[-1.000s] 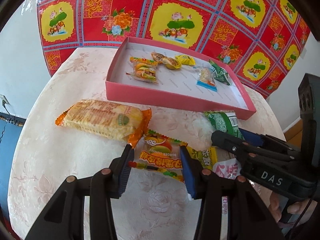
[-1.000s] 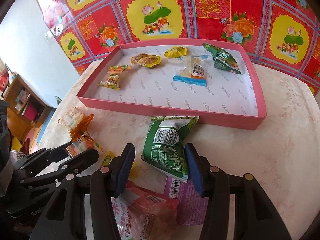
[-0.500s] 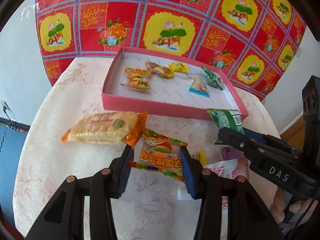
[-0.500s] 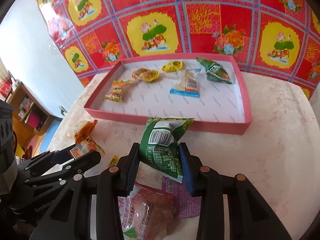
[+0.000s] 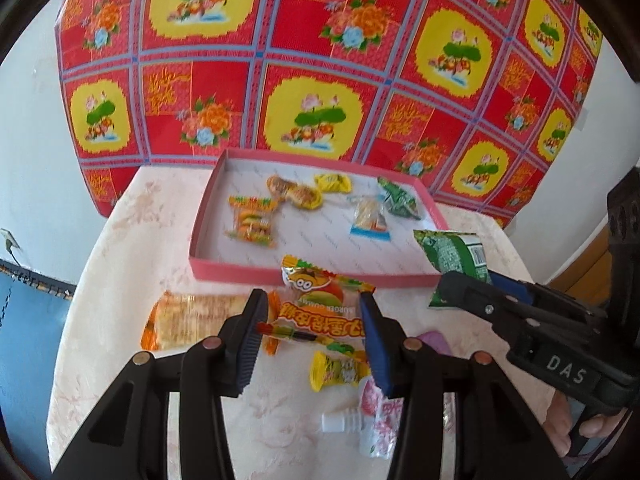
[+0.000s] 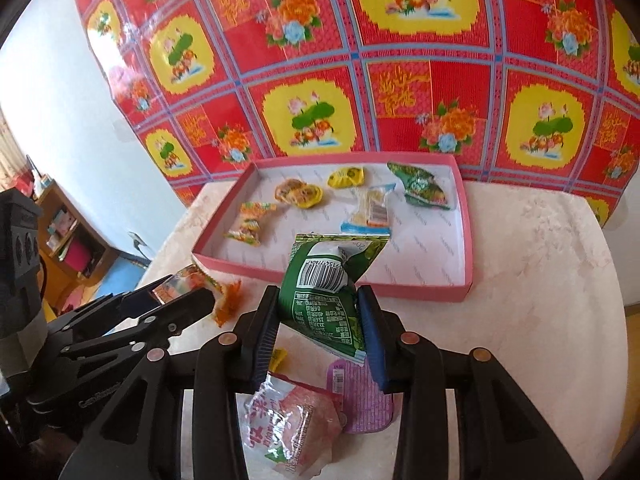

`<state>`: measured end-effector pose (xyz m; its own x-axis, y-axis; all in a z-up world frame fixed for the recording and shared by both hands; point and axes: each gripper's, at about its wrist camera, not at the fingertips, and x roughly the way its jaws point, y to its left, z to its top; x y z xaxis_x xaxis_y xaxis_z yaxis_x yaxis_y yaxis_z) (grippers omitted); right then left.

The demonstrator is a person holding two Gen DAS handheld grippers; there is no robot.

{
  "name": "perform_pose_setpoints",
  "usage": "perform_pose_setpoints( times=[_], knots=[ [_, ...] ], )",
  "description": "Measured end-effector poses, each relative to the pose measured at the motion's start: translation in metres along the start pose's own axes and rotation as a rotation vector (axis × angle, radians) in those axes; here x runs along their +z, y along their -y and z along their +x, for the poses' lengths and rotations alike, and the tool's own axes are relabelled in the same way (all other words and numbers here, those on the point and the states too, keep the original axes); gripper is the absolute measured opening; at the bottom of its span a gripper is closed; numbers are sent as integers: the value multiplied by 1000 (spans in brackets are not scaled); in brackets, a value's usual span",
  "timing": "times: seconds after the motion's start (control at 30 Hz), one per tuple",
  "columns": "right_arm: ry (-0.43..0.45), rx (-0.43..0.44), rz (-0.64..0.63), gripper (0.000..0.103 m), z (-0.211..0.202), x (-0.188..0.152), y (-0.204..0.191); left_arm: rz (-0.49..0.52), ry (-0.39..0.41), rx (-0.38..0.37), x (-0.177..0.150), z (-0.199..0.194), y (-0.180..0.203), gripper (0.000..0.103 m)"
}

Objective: Organize snacks
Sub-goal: 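Carry the gummy pack into the pink box while the right tool carries the green bag there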

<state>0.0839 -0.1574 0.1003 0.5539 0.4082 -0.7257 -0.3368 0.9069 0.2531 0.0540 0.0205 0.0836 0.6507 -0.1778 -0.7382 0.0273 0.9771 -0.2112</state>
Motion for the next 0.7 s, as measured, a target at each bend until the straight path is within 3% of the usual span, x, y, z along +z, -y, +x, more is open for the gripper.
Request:
perform_pose_setpoints(
  times=[0.7],
  knots=[
    [65,-44,-36,40,-16,72,9,48,86,44,83,5,7,48]
  ],
)
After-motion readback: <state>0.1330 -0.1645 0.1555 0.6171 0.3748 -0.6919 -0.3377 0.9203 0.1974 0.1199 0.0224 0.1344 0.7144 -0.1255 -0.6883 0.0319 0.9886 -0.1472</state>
